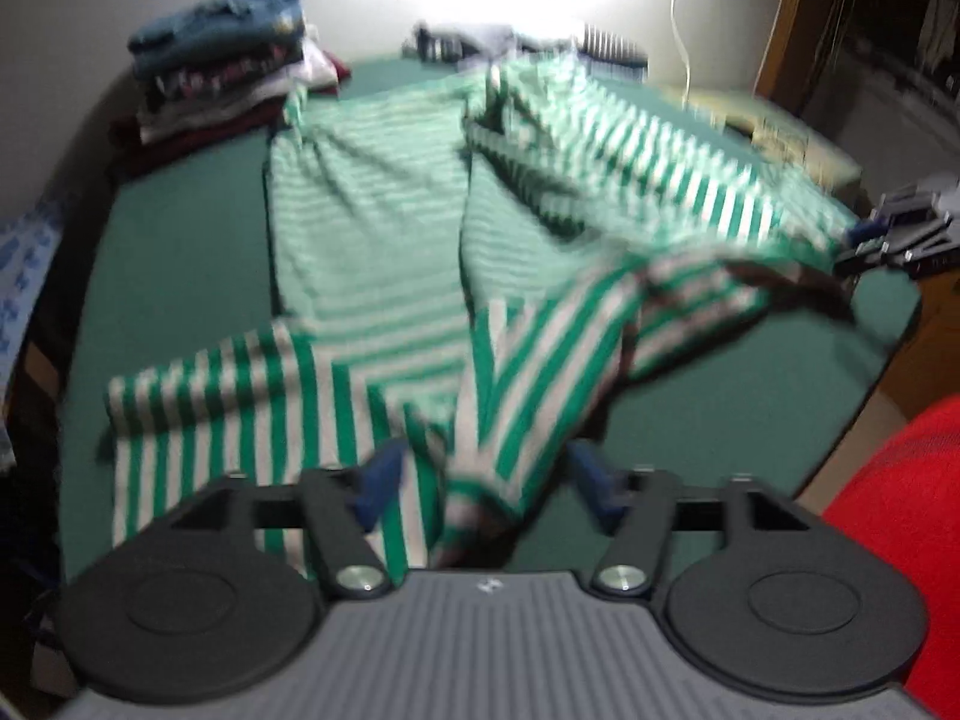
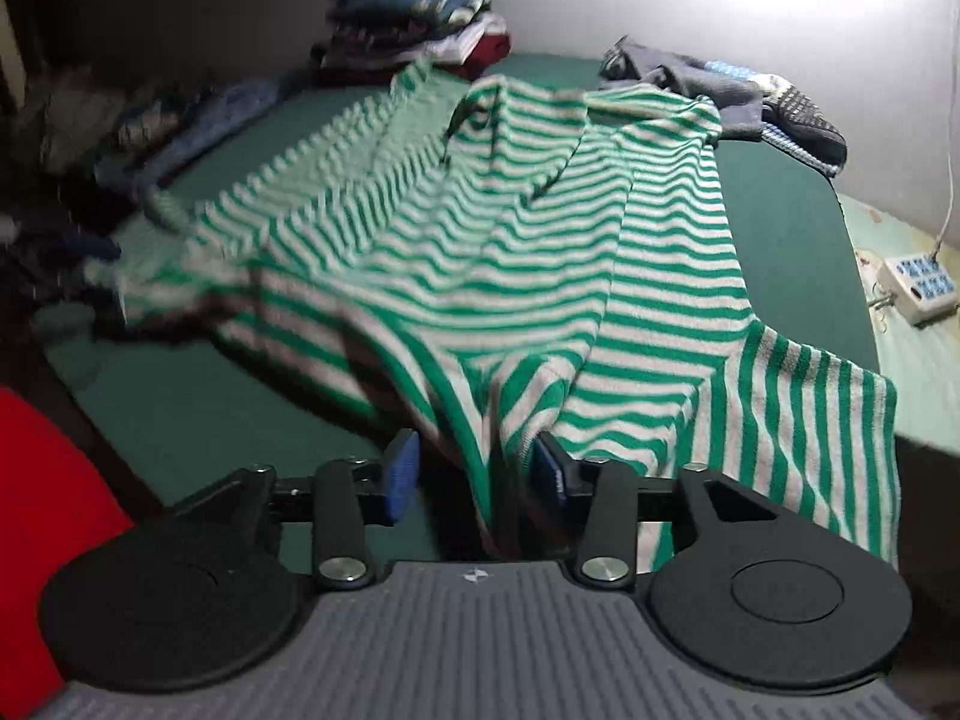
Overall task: Fold clothes
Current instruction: 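Grasp the shirt hem with the right gripper while the left gripper releases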
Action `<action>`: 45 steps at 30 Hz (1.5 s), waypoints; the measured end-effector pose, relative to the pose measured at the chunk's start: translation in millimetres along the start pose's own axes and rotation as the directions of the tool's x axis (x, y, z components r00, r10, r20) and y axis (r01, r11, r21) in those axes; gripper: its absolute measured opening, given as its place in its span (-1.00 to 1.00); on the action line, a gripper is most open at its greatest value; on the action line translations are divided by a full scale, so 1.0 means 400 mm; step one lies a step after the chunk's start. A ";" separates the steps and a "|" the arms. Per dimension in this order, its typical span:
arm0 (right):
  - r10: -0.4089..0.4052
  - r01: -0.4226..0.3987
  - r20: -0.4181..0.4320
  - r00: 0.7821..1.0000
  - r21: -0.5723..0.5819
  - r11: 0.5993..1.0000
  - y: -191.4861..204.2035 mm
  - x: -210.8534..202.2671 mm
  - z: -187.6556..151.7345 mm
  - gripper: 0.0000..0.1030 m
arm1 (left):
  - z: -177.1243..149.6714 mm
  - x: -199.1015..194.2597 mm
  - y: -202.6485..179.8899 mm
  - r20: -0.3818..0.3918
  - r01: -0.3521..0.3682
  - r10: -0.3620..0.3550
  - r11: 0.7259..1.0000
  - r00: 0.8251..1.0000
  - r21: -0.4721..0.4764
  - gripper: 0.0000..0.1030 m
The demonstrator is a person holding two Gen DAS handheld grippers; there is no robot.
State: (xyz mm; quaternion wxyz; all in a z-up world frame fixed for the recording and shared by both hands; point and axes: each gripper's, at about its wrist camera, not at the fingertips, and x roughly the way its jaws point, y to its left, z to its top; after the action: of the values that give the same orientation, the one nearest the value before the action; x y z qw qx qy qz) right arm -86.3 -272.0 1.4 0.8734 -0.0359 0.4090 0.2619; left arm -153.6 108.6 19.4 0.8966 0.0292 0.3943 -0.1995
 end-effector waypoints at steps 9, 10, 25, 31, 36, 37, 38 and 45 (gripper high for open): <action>-0.068 0.067 -0.004 0.998 0.195 0.978 -0.052 0.106 0.012 -0.09 | 0.074 0.215 0.020 -0.114 0.104 -0.117 0.988 0.987 -0.117 -0.01; -0.059 0.059 -0.005 0.998 0.200 0.978 -0.057 0.111 0.008 -0.11 | 0.072 0.230 0.024 -0.131 0.114 -0.132 0.983 0.983 -0.142 -0.01; 0.128 -0.136 0.051 0.990 0.215 0.967 -0.103 0.039 0.016 -0.85 | 0.070 0.151 0.002 -0.111 0.082 -0.113 0.963 0.987 -0.257 -1.00; 0.230 -0.224 -0.016 0.973 0.166 0.960 -0.127 -0.001 0.028 -0.93 | 0.068 0.114 -0.017 -0.114 0.027 -0.056 0.970 0.992 -0.242 -1.00; 0.237 -0.225 -0.030 0.971 0.215 0.950 -0.172 0.038 0.015 -0.77 | 0.070 0.117 -0.035 -0.126 -0.035 0.009 0.978 0.992 -0.203 -0.72; 0.247 -0.235 -0.021 0.969 0.238 0.942 -0.178 0.048 0.015 -0.71 | 0.070 0.117 -0.038 -0.129 -0.047 0.022 0.980 0.991 -0.195 -0.23; 0.245 -0.235 -0.009 0.970 0.253 0.939 -0.183 0.056 0.015 -0.48 | 0.075 0.127 -0.032 -0.127 -0.059 0.035 0.980 0.991 -0.191 -0.03; 0.244 -0.232 -0.015 0.970 0.249 0.940 -0.175 0.105 0.034 -0.13 | 0.100 0.231 -0.017 -0.188 -0.058 0.026 0.984 0.982 -0.167 0.12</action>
State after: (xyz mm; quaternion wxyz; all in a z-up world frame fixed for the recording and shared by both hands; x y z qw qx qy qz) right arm -20.7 -310.4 -31.1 0.8235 0.1159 0.4592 0.3122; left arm -72.1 63.0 -19.1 0.8592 -0.0215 0.4910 -0.1422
